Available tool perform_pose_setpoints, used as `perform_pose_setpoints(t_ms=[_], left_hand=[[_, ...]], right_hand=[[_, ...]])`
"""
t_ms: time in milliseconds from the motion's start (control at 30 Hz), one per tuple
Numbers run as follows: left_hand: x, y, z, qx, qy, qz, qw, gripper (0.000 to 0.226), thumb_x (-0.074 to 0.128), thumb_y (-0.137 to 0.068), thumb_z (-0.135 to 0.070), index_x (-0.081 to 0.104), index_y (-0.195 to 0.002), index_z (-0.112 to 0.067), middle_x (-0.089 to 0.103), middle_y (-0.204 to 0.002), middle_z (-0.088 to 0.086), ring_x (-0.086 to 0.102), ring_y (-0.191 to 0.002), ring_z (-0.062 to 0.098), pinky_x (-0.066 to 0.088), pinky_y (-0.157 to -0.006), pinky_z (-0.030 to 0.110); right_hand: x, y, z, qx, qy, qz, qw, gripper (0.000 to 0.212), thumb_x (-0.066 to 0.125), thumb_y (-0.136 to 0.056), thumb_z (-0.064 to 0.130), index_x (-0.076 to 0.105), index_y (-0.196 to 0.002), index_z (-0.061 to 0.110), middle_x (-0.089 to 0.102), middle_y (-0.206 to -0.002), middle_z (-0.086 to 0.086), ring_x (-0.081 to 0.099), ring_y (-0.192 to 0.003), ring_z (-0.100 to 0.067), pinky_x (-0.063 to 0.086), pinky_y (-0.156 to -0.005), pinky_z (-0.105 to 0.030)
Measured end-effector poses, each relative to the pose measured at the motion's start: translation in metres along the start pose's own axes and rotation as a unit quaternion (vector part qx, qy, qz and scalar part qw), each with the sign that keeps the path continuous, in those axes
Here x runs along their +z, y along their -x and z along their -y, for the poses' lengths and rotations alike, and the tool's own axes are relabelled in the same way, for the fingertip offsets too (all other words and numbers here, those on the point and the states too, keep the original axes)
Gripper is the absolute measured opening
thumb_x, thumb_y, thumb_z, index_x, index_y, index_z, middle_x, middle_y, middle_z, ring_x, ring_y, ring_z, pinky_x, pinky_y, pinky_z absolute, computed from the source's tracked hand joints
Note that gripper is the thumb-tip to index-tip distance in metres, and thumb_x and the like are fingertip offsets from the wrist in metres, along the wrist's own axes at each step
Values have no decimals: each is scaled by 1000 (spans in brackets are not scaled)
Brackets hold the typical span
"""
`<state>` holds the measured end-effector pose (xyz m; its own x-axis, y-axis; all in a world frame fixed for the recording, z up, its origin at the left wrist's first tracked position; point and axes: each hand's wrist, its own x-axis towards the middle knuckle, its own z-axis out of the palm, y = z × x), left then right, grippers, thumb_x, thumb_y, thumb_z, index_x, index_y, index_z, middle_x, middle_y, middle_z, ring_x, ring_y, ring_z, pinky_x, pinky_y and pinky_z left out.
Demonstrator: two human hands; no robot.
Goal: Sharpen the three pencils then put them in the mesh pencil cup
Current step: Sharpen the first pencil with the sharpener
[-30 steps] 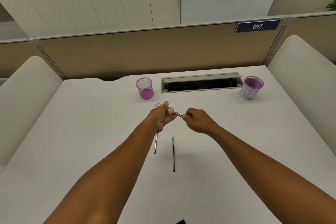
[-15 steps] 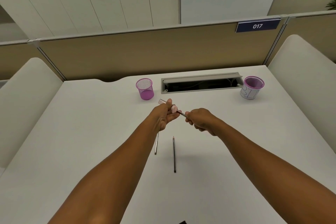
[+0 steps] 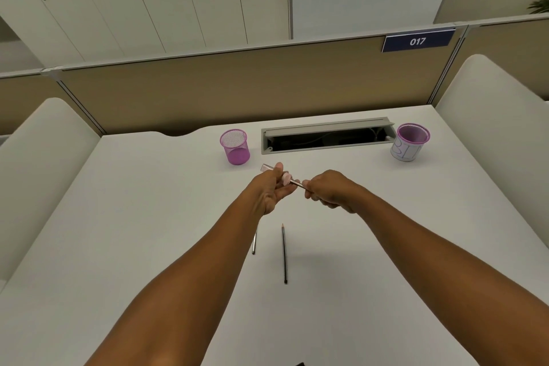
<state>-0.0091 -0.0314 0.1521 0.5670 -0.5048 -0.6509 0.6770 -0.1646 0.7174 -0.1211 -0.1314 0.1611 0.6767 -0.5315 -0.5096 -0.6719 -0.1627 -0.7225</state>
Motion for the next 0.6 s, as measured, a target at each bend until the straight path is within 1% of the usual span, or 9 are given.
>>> perform_pose_setpoints(t_ms=[100, 200, 300, 367, 400, 467, 533, 567, 600], left_hand=[[0, -1, -2, 2, 7, -8, 1000, 39, 56, -96, -25, 53, -123, 3, 65, -99, 17, 69, -75, 28, 58, -74, 40], [-3, -3, -5, 7, 17, -23, 1000, 39, 56, -96, -26, 53, -124, 3, 64, -105, 19, 69, -79, 30, 57, -74, 40], [-3, -4, -5, 9, 33, -28, 999, 42, 56, -96, -26, 53, -126, 3, 64, -108, 20, 68, -82, 30, 58, -68, 38], [-1, -4, -5, 11, 35, -19, 999, 43, 55, -96, -26, 53, -128, 3, 63, -116, 22, 67, -84, 30, 58, -71, 39], [-1, -5, -6, 12, 33, -13, 999, 42, 55, -96, -25, 53, -129, 2, 63, -119, 22, 67, -85, 31, 58, -74, 39], [-1, -5, -7, 12, 31, -5, 999, 42, 56, -96, -24, 53, -128, 3, 65, -111, 20, 68, -83, 30, 57, -75, 40], [-1, -5, -9, 11, 30, 4, 999, 41, 56, -96, -24, 52, -125, 5, 65, -97, 18, 68, -77, 29, 57, -73, 39], [-1, -6, -10, 10, 29, 8, 999, 40, 56, -96, -24, 52, -123, 5, 64, -93, 18, 68, -75, 29, 56, -74, 39], [0, -5, -10, 10, 27, 14, 1000, 40, 55, -96, -24, 52, -122, 5, 63, -92, 18, 67, -75, 29, 56, -75, 40]], right_hand=[[2, -2, -3, -64, 87, -18, 994, 33, 47, -99, 36, 64, -95, 7, 62, -82, -7, 49, -63, -15, 38, -53, -23], [5, -4, -11, -129, 227, -94, 961, 28, 47, -97, 43, 56, -97, 16, 60, -85, -1, 55, -76, -17, 41, -62, -27], [12, -2, -16, -181, 307, -213, 910, 30, 42, -99, 40, 58, -90, 16, 57, -83, 1, 53, -70, -19, 34, -57, -27], [18, 2, -18, -204, 325, -261, 886, 32, 40, -101, 36, 56, -83, 15, 52, -79, 2, 49, -64, -19, 26, -51, -27], [18, 4, -17, -198, 320, -262, 889, 32, 39, -100, 36, 53, -80, 15, 52, -77, 2, 48, -62, -19, 24, -49, -26], [14, 4, -10, -127, 267, -218, 930, 34, 41, -99, 38, 54, -76, 16, 57, -76, -1, 48, -62, -19, 27, -49, -25], [5, 3, 3, -21, 107, -116, 987, 37, 46, -98, 38, 59, -77, 11, 56, -74, -3, 44, -59, -17, 31, -50, -25], [1, 3, 6, 32, 14, -63, 997, 37, 49, -97, 37, 60, -77, 9, 53, -71, -3, 40, -56, -15, 30, -49, -24], [-3, 5, 9, 71, -52, -20, 996, 36, 49, -98, 35, 60, -77, 8, 50, -67, -3, 36, -53, -13, 29, -48, -23]])
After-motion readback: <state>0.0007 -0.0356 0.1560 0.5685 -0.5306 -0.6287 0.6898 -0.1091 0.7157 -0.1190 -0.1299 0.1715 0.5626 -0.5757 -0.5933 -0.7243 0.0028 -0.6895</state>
